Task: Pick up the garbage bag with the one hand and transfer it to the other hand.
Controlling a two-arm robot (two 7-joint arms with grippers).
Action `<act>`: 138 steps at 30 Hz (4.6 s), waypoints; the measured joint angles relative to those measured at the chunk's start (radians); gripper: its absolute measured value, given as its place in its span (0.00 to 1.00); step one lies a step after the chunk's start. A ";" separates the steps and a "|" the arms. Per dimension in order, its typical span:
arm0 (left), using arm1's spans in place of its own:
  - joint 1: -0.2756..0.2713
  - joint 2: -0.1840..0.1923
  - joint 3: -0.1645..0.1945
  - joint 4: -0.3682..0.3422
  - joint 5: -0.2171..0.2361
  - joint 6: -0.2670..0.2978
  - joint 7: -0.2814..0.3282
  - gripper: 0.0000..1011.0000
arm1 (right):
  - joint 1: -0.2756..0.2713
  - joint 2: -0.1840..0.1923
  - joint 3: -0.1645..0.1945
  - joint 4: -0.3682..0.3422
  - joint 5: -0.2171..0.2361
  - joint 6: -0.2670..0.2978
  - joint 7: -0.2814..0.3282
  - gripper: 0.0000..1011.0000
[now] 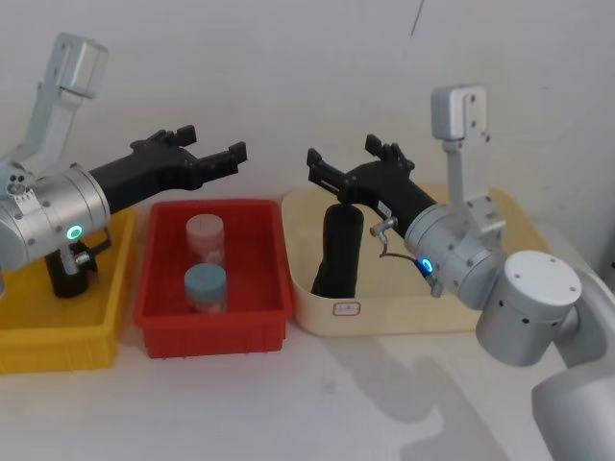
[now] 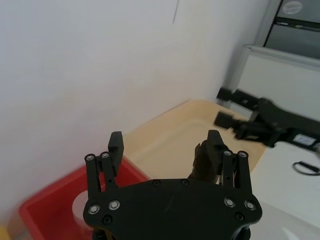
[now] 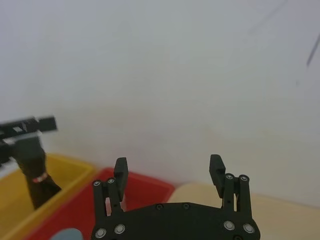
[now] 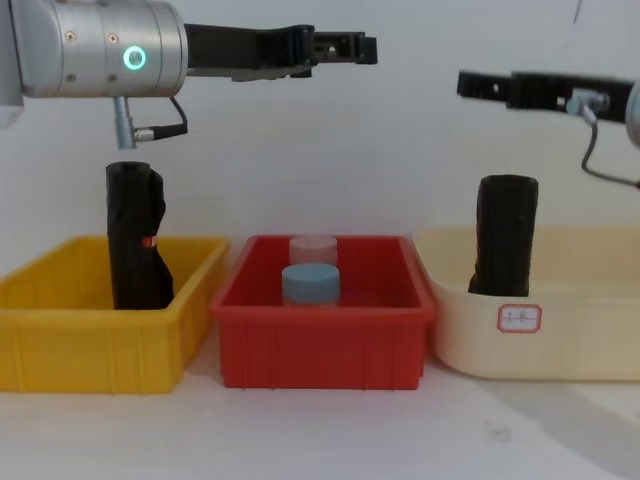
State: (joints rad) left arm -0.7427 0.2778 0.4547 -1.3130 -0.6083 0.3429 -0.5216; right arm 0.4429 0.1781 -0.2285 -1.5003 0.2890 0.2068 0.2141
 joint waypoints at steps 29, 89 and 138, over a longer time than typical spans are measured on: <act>0.150 0.038 -0.048 -0.141 0.031 0.093 0.276 0.99 | -0.016 0.012 -0.092 -0.073 0.132 0.259 0.120 0.99; 0.179 0.046 -0.057 -0.166 0.039 0.112 0.325 0.99 | 0.067 0.064 -0.282 -0.056 -0.072 0.402 -0.038 0.99; 0.179 0.046 -0.057 -0.166 0.039 0.112 0.325 0.99 | 0.157 -0.076 -0.367 0.192 -0.154 0.397 -0.029 0.99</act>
State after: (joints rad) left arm -0.5634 0.3242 0.3978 -1.4785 -0.5695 0.4545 -0.1967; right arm 0.6001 0.1017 -0.5957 -1.3080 0.1345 0.6036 0.1849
